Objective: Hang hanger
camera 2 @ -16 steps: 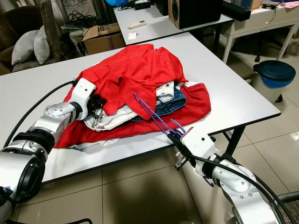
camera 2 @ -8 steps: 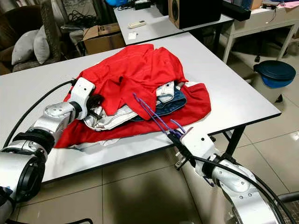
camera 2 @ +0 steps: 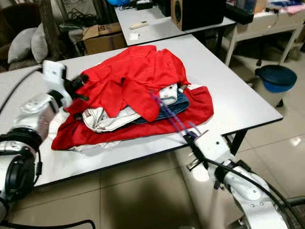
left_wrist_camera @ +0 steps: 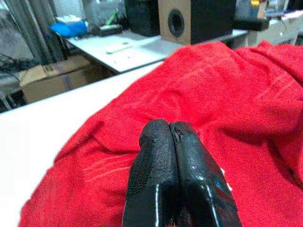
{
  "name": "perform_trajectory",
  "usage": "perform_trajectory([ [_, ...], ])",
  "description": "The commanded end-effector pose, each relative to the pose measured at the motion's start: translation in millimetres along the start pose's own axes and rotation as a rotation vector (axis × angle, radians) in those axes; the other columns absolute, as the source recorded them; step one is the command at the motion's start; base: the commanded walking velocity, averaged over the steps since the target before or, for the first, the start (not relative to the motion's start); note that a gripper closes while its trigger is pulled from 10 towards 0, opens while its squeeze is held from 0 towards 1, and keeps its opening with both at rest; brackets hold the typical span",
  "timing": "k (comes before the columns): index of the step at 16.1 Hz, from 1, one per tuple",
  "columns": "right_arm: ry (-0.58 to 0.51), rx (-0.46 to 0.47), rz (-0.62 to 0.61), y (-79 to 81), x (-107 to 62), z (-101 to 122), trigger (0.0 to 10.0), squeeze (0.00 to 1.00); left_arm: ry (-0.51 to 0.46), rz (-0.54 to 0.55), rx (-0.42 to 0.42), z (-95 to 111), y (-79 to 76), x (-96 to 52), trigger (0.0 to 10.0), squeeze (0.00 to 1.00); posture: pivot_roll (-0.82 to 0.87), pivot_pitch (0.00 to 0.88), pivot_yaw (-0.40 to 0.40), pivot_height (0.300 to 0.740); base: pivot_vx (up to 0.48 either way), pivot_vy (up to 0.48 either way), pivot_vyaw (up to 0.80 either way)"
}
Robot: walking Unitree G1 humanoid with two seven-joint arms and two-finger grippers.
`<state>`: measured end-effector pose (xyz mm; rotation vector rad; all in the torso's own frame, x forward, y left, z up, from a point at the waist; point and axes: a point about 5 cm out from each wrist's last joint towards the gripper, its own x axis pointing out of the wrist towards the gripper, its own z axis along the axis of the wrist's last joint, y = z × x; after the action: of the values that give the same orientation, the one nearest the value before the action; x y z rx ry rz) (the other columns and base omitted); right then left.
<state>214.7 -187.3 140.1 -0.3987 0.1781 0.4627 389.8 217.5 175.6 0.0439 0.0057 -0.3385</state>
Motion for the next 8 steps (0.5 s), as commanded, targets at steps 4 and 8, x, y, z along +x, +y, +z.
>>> perform_trajectory([
  [4,-0.026,0.059,-0.117,-1.5,4.1,3,10.0,0.0,0.073,-0.064,0.082,-37,-31.0,-6.3,10.0,0.0,-0.16,0.0,0.074,0.74,0.0,0.0,0.0],
  [8,-0.007,0.226,-0.244,16.2,-4.9,-11,10.0,0.0,-0.062,-0.013,0.049,-54,-71.6,-32.4,10.0,0.0,-0.17,0.0,0.081,0.74,0.0,0.12,-0.57],
])
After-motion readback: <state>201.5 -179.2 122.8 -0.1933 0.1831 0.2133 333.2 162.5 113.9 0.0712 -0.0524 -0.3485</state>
